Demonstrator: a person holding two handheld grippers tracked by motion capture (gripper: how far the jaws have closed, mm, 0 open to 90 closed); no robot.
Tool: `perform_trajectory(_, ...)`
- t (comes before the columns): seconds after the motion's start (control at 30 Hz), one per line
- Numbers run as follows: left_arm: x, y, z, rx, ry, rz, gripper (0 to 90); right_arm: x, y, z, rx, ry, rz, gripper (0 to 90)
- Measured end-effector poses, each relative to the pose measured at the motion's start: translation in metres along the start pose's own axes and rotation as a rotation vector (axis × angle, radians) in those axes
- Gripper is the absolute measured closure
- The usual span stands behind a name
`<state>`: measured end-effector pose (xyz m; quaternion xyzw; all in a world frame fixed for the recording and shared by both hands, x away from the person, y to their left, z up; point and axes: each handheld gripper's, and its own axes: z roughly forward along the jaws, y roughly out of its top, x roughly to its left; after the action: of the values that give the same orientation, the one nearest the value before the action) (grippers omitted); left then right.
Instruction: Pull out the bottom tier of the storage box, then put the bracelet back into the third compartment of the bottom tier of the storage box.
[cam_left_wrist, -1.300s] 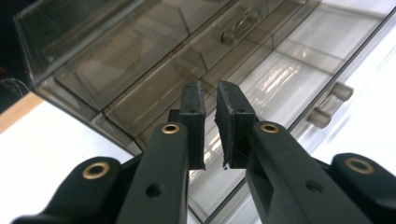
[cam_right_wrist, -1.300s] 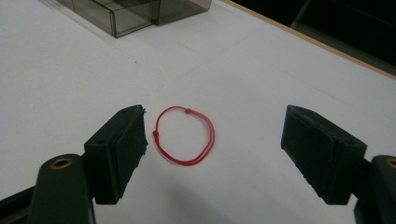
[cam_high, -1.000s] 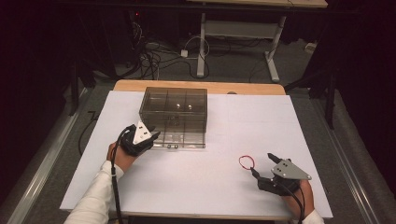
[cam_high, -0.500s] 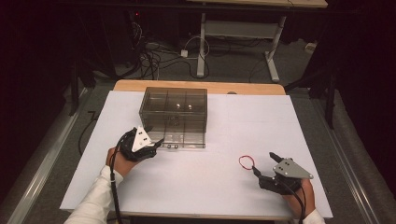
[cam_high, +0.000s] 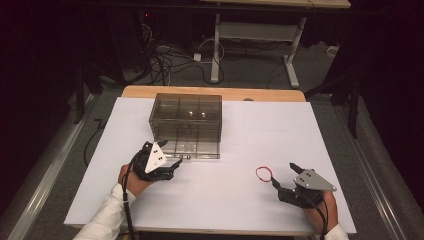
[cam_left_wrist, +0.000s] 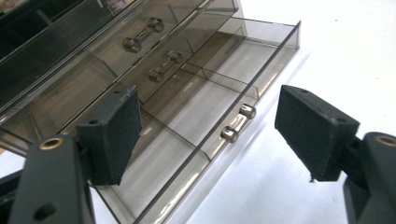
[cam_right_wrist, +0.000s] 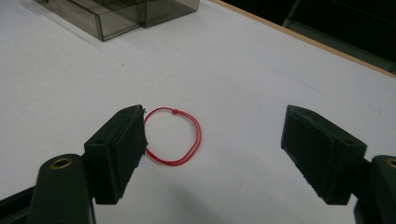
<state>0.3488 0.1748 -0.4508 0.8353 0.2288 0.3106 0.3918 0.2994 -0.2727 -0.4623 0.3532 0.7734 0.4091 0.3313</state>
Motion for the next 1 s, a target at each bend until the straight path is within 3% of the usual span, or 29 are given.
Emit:
perform_trajectory(0.53, -0.009, 0.002, 0.003, 0.003, -0.036, 0.010, 22.5, -0.002, 0.001, 0.001, -0.002, 0.002, 0.004, 23.5)
perform_trajectory(0.8, -0.017, 0.008, 0.007, 0.010, -0.047, 0.042, 22.5, -0.001, 0.000, 0.000, -0.007, 0.006, 0.004, 23.4)
perform_trajectory(1.0, -0.029, 0.014, 0.014, 0.013, -0.086, 0.083, 22.5, -0.005, -0.002, -0.003, -0.014, -0.013, 0.046, 23.0)
